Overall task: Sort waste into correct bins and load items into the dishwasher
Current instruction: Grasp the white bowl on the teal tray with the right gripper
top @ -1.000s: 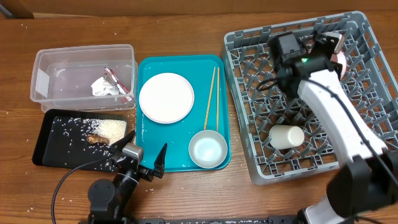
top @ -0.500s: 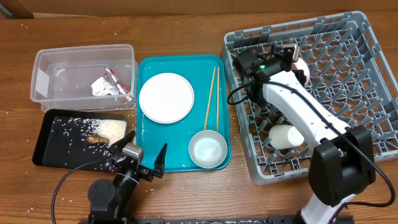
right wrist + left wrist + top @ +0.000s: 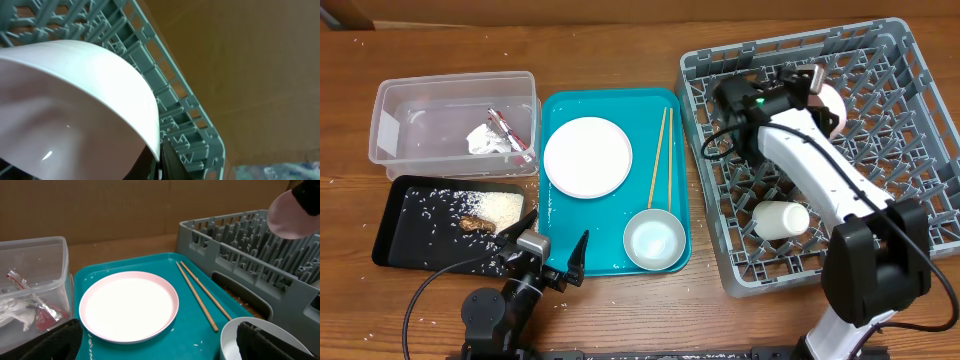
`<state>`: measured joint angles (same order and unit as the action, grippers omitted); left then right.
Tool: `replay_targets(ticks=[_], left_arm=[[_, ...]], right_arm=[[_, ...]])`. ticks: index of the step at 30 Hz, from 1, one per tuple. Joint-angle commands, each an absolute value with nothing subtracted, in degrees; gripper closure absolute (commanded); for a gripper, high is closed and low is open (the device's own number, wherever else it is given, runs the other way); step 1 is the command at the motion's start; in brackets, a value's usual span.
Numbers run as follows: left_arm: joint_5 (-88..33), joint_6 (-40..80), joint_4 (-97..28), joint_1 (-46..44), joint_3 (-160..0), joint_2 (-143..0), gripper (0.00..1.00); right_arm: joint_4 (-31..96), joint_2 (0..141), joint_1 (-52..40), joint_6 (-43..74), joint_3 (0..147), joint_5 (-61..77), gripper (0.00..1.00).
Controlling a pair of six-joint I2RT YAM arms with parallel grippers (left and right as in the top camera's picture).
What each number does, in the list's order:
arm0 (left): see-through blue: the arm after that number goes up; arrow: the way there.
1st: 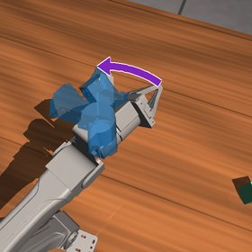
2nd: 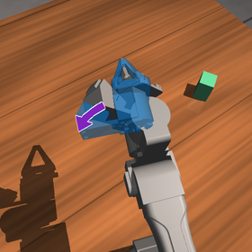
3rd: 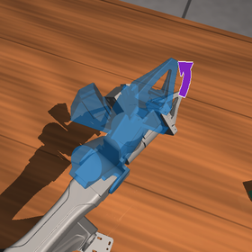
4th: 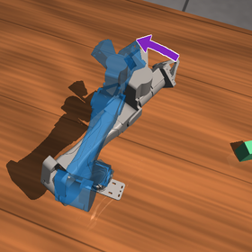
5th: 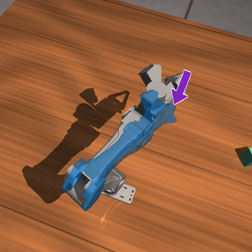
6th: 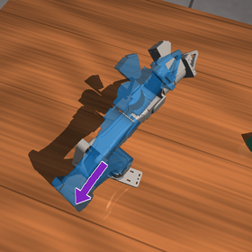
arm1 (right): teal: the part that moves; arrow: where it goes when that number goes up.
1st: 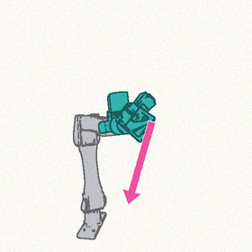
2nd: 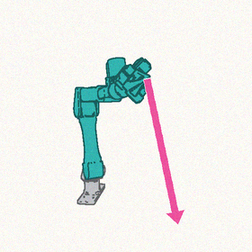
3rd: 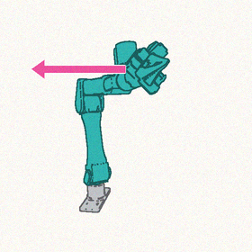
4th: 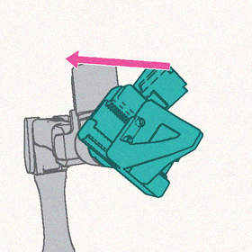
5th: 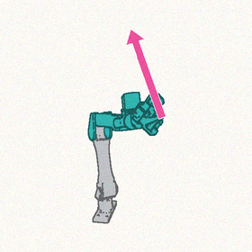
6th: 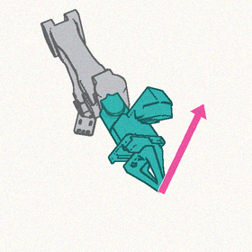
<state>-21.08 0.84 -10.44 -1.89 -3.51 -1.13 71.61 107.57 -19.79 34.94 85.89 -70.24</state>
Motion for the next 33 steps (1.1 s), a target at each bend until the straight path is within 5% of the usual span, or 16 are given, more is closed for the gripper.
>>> replay_targets(ticks=[1,8,9,11,15,21,24,30,33], left_arm=[[-22.1,0.2,-10.4,-2.2,-3.4,-0.6,0.0],[-22.1,0.2,-10.4,-2.2,-3.4,-0.6,0.0],[-22.1,0.2,-10.4,-2.2,-3.4,-0.6,0.0],[-22.1,0.2,-10.4,-2.2,-3.4,-0.6,0.0],[-22.1,0.2,-10.4,-2.2,-3.4,-0.6,0.0],[-22.1,0.2,-10.4,-2.2,-3.4,-0.6,0.0],[-22.1,0.2,-10.4,-2.2,-3.4,-0.6,0.0],[-22.1,0.2,-10.4,-2.2,-3.4,-0.6,0.0],[-22.1,0.2,-10.4,-2.2,-3.4,-0.6,0.0]], right_arm=[[71.9,109.0,-19.3,35.8,85.8,-67.2,0.96],[75.2,112.1,-26.2,36.3,85.8,-60.1,0.96],[76.2,111.9,-27.2,36.9,86.1,-60.1,0.92],[79.7,111.2,-28.9,42.0,87.8,-59.6,0.65],[84.1,108.9,-31.4,44.0,92.7,-50.8,0.56],[76.2,106.4,-37.6,6.3,93.6,-0.8,0.51],[73.2,106.4,-38.2,-3.0,91.4,13.8,0.46],[61.2,106.4,-38.2,-4.0,81.3,14.0,0.39],[55.4,106.5,-38.2,-5.0,75.2,12.7,0.52]])
